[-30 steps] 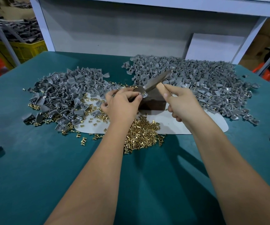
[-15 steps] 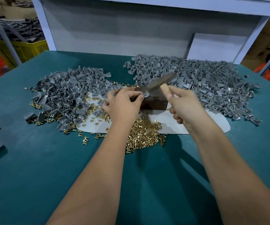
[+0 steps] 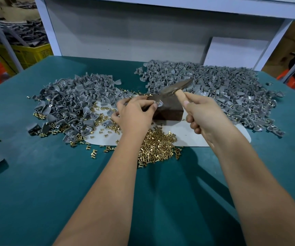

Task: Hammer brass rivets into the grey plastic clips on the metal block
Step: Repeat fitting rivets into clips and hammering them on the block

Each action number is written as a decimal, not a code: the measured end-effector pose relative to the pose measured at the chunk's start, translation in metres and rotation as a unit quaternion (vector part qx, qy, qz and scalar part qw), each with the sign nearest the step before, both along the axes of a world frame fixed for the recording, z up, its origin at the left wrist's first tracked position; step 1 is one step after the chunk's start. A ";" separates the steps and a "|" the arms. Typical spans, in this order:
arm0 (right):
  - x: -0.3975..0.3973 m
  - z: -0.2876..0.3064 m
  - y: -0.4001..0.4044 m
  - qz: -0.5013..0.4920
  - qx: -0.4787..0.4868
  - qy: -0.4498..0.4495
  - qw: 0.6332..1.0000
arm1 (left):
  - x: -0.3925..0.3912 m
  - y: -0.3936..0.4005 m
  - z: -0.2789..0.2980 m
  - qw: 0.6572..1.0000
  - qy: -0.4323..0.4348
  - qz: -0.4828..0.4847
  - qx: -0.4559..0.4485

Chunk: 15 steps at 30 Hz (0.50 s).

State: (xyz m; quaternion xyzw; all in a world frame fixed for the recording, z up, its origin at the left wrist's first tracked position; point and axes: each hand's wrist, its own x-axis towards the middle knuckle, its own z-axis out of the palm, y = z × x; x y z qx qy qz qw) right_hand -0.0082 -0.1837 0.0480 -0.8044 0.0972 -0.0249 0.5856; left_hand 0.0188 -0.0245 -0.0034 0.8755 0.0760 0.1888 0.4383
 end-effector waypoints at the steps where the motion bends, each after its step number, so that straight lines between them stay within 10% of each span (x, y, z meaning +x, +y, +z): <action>1: -0.001 0.002 -0.005 -0.011 0.006 -0.010 1.000 | 0.000 0.000 0.000 1.000 0.000 0.000 0.000; 15: -0.025 0.010 0.009 -0.072 -0.279 -0.185 0.940 | 0.001 0.001 -0.004 1.000 -0.007 -0.016 -0.005</action>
